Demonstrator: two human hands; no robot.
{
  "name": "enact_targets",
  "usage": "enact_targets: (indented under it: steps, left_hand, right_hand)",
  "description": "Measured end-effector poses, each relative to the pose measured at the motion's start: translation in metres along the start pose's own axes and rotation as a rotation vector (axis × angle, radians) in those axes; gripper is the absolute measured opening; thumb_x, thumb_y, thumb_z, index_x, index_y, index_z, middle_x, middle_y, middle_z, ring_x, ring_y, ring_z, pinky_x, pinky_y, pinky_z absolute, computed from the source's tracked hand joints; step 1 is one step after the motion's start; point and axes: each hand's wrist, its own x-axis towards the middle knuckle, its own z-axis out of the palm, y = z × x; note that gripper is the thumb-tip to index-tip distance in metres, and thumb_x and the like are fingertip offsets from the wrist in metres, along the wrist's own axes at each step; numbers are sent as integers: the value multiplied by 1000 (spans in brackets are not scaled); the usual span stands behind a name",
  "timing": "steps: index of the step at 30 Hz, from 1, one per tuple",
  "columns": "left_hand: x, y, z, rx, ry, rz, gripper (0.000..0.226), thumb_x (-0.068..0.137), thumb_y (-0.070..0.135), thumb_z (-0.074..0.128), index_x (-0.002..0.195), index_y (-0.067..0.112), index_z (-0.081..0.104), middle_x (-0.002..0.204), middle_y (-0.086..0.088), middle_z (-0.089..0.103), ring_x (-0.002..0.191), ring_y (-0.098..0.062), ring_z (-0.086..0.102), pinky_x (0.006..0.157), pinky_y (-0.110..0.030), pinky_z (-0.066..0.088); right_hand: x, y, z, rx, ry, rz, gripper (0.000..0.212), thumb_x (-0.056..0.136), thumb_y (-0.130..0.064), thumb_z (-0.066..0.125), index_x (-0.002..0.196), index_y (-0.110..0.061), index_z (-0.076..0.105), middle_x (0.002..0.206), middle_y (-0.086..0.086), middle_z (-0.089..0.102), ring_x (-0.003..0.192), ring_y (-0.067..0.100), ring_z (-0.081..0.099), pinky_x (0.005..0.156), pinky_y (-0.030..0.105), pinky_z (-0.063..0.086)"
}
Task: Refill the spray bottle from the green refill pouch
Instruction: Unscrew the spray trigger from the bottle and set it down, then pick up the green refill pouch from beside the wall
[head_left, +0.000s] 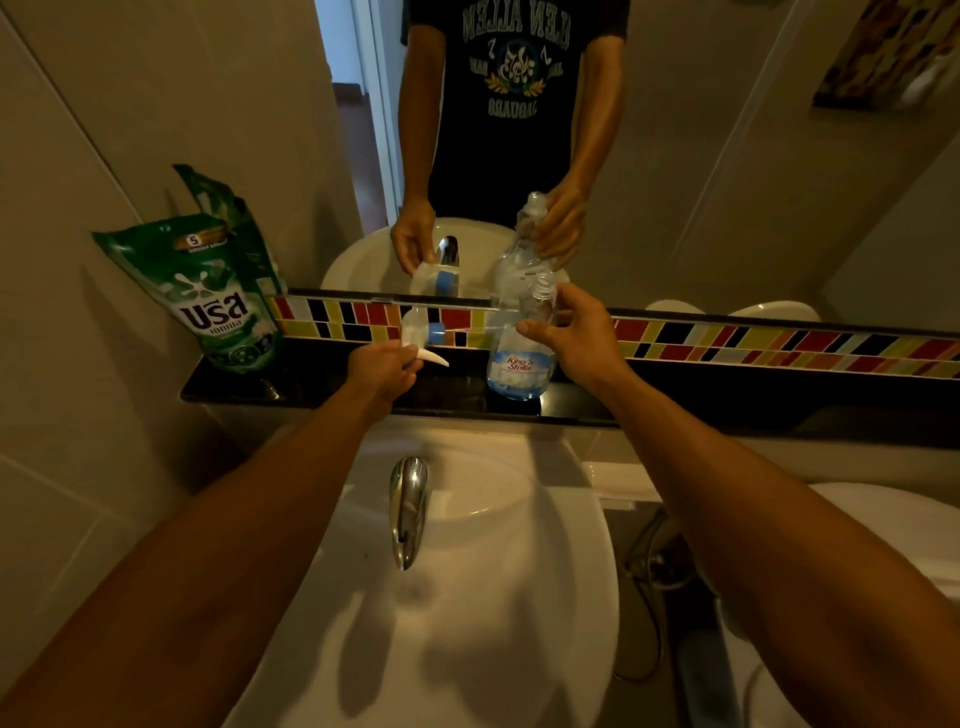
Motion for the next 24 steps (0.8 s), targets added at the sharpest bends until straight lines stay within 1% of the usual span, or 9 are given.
enact_targets:
  steps: [2, 5, 8, 10, 12, 14, 15, 19, 24]
  left_hand:
    - [6, -10, -2, 59, -7, 16, 35, 97, 7, 63, 130, -3, 60, 117, -24, 68, 63, -7, 61, 50, -14, 50]
    - [14, -20, -4, 130, 0, 32, 32, 95, 5, 66, 125, -3, 64, 102, -18, 70, 76, -14, 66, 71, -25, 57]
    - [21, -25, -5, 179, 12, 38, 32, 93, 2, 66, 124, -3, 64, 114, -19, 68, 98, -25, 67, 90, -34, 57]
    - [26, -27, -3, 235, 26, 53, 32, 93, 1, 67, 124, -3, 63, 116, -19, 66, 100, -26, 66, 88, -33, 57]
    - [31, -31, -2, 330, 46, 87, 30, 93, 3, 67, 122, -2, 64, 114, -17, 66, 95, -23, 65, 78, -28, 57]
    - [36, -34, -1, 448, 76, 130, 28, 93, 8, 68, 120, 0, 66, 112, -15, 68, 93, -22, 65, 72, -26, 54]
    - [39, -36, -1, 506, 94, 151, 27, 92, 10, 69, 118, 2, 68, 112, -14, 68, 94, -22, 65, 73, -28, 54]
    - [49, -44, -1, 657, 144, 187, 23, 91, 16, 73, 112, 7, 72, 108, -12, 70, 97, -26, 68, 84, -39, 58]
    - [51, -56, -1, 742, 187, 247, 19, 93, 20, 70, 107, 7, 73, 100, -12, 71, 91, -27, 70, 75, -36, 58]
  right_hand:
    - [4, 1, 9, -11, -17, -3, 38, 91, -10, 77, 126, -14, 63, 112, -8, 69, 97, 0, 64, 79, 20, 54]
    - [10, 3, 21, -29, -20, -16, 40, 91, -9, 76, 129, -16, 63, 109, -13, 66, 94, -6, 61, 73, 12, 51]
    - [15, 4, 27, -31, 3, -33, 43, 92, -8, 76, 132, -15, 61, 108, -16, 64, 92, -9, 61, 70, 7, 51]
    - [18, 8, 30, -30, 2, -32, 46, 93, -7, 75, 135, -17, 59, 116, -12, 65, 101, -1, 64, 83, 16, 55]
    - [19, 16, 32, -58, -6, -22, 50, 93, -6, 74, 138, -18, 57, 129, -5, 64, 118, 10, 63, 97, 36, 59]
    - [16, 26, 33, -94, -10, -4, 56, 93, -7, 74, 143, -20, 54, 138, -1, 62, 128, 18, 61, 100, 48, 59]
    - [14, 32, 33, -97, -15, 6, 59, 93, -6, 74, 145, -22, 52, 142, 0, 61, 131, 20, 60, 100, 51, 59]
    - [12, 44, 33, -74, -26, 33, 68, 93, -1, 72, 152, -25, 47, 150, 2, 56, 139, 24, 54, 102, 56, 56]
    - [9, 51, 35, -92, -32, 49, 68, 96, -1, 68, 155, -25, 43, 154, 3, 53, 142, 26, 51, 103, 53, 56]
